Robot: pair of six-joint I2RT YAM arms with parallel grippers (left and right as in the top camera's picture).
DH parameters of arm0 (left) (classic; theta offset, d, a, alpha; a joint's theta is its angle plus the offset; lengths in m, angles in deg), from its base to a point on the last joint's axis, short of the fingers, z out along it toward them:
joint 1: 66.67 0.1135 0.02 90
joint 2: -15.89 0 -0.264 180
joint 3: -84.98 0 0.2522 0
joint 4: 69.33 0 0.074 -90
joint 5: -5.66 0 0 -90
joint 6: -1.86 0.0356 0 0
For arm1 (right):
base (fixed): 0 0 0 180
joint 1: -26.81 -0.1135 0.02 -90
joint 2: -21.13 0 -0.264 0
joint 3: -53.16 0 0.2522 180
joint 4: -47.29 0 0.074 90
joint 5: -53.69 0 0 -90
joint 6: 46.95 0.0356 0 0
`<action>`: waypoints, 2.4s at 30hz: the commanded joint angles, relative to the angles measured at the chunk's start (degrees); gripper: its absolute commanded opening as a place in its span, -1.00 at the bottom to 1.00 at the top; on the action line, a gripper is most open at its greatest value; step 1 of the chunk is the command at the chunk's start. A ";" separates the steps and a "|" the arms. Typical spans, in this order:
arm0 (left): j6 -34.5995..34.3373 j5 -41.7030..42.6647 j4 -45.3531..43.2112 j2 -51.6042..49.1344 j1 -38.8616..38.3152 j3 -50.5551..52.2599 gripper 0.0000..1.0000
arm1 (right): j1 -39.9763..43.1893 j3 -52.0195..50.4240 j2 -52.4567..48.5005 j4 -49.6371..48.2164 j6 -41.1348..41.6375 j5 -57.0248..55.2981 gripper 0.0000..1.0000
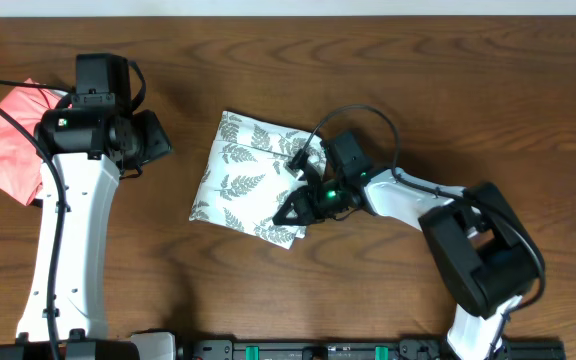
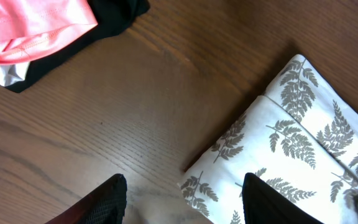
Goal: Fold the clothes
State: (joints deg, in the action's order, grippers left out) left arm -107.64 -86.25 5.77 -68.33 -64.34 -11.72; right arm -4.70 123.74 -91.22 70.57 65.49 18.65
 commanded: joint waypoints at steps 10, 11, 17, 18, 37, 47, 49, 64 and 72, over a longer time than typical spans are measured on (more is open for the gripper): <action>-0.31 -0.48 0.13 -0.55 0.24 0.33 0.21 | 0.02 -0.33 -2.95 -5.75 2.84 3.15 -0.49; -0.28 -0.48 0.13 -0.55 0.24 0.33 0.21 | -0.17 -0.22 -2.25 -6.95 2.78 5.01 -0.48; -0.28 -0.48 0.13 -0.55 0.24 0.33 0.30 | -0.24 2.86 7.63 -10.71 0.48 6.01 -0.49; -0.28 -0.48 0.13 -0.55 0.24 0.33 0.31 | 0.17 3.50 9.73 -11.65 0.07 5.20 -0.49; -0.33 -0.44 0.33 -0.55 0.22 0.33 0.32 | 8.24 5.11 -0.92 -19.34 -0.15 -16.65 -0.39; -0.33 -0.44 1.27 -0.57 0.22 0.33 0.38 | 8.72 5.09 -9.66 -17.49 0.07 -20.87 -0.49; -0.31 -0.44 1.25 -0.57 0.22 0.33 0.41 | 8.66 5.09 -9.25 -17.35 -1.25 -18.47 -0.53; -0.33 -0.04 1.40 -0.66 0.22 0.33 0.44 | 10.01 5.16 14.43 -12.59 -8.50 -26.34 -0.49; -0.33 -0.04 1.40 -0.66 0.22 0.33 0.43 | 10.05 6.38 8.24 -8.96 -19.63 -30.51 -0.78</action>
State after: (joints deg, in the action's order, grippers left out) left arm -107.67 -86.10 7.01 -68.33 -64.34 -11.72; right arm 5.25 129.58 -80.53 60.78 52.84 -8.32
